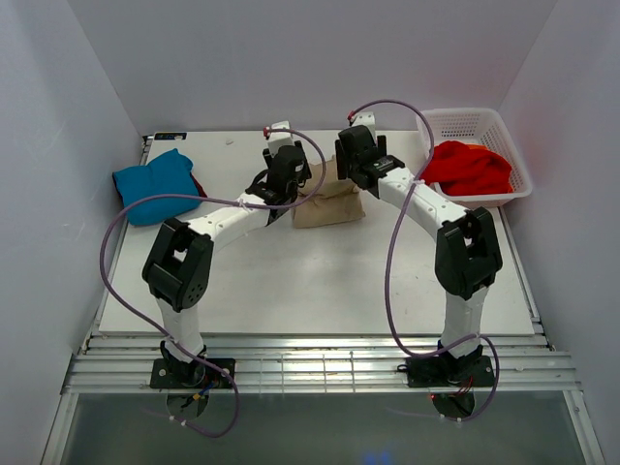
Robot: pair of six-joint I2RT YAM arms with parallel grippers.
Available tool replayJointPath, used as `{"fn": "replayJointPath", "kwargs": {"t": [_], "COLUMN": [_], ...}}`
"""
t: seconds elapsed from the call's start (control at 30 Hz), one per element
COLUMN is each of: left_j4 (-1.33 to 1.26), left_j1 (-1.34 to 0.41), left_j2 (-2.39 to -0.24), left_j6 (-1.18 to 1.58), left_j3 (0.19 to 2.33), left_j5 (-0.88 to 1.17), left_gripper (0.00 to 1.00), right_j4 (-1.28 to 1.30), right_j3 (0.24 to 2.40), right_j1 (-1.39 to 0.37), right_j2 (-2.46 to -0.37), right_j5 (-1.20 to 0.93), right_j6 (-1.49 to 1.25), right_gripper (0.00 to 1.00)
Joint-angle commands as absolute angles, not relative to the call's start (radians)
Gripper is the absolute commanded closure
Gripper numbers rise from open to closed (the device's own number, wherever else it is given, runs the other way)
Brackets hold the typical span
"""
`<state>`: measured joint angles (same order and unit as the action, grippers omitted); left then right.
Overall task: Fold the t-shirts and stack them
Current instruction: Fold the tshirt
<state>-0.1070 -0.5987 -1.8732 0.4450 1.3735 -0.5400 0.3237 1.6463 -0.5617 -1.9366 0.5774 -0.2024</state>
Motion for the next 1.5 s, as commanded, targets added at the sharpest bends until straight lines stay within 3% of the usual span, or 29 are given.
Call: {"fn": "replayJointPath", "kwargs": {"t": [0.0,0.1,0.2,0.23,0.27,0.33,0.4,0.5,1.17,1.47], "left_j4": [-0.107,-0.103,-0.127,-0.136,-0.152,-0.152,-0.16,-0.189,-0.193,-0.179], "left_j1": [-0.591,-0.591,-0.592,-0.594,-0.594,-0.595,-0.598,-0.607,-0.609,-0.609], "left_j2": [-1.796,-1.77,-1.755,-1.752,-1.756,-1.791,-1.818,-1.861,-2.077,-2.094], "left_j6": [0.451,0.468,0.511,0.543,0.561,0.598,0.614,0.612,0.56,0.546], "left_j3": [1.408,1.364,1.286,1.266,1.25,1.239,1.241,1.252,1.35,1.35], "left_j5": [-0.673,-0.608,-0.471,-0.366,-0.32,-0.22,-0.167,-0.089,0.017,0.015], "left_gripper": [0.41,0.41,0.45,0.53,0.58,0.72,0.85,0.9,0.93,0.93], "right_j4": [0.206,0.189,0.161,0.155,0.153,0.16,0.158,0.156,0.222,0.112], "right_j3": [1.631,1.553,1.471,1.46,1.451,1.462,1.486,1.529,1.974,1.997], "right_j1": [-0.56,-0.561,-0.561,-0.561,-0.561,-0.558,-0.555,-0.551,-0.476,-0.471], "right_j2": [-1.835,-1.796,-1.779,-1.782,-1.79,-1.824,-1.859,-1.908,-2.331,-2.338], "right_j5": [0.577,0.493,0.384,0.361,0.319,0.264,0.22,0.151,-0.032,-0.034], "right_j6": [-0.158,-0.169,-0.183,-0.186,-0.195,-0.212,-0.219,-0.227,-0.262,-0.236], "right_gripper": [0.2,0.28,0.56,0.73,0.82,0.92,0.92,0.92,0.92,0.92]}}
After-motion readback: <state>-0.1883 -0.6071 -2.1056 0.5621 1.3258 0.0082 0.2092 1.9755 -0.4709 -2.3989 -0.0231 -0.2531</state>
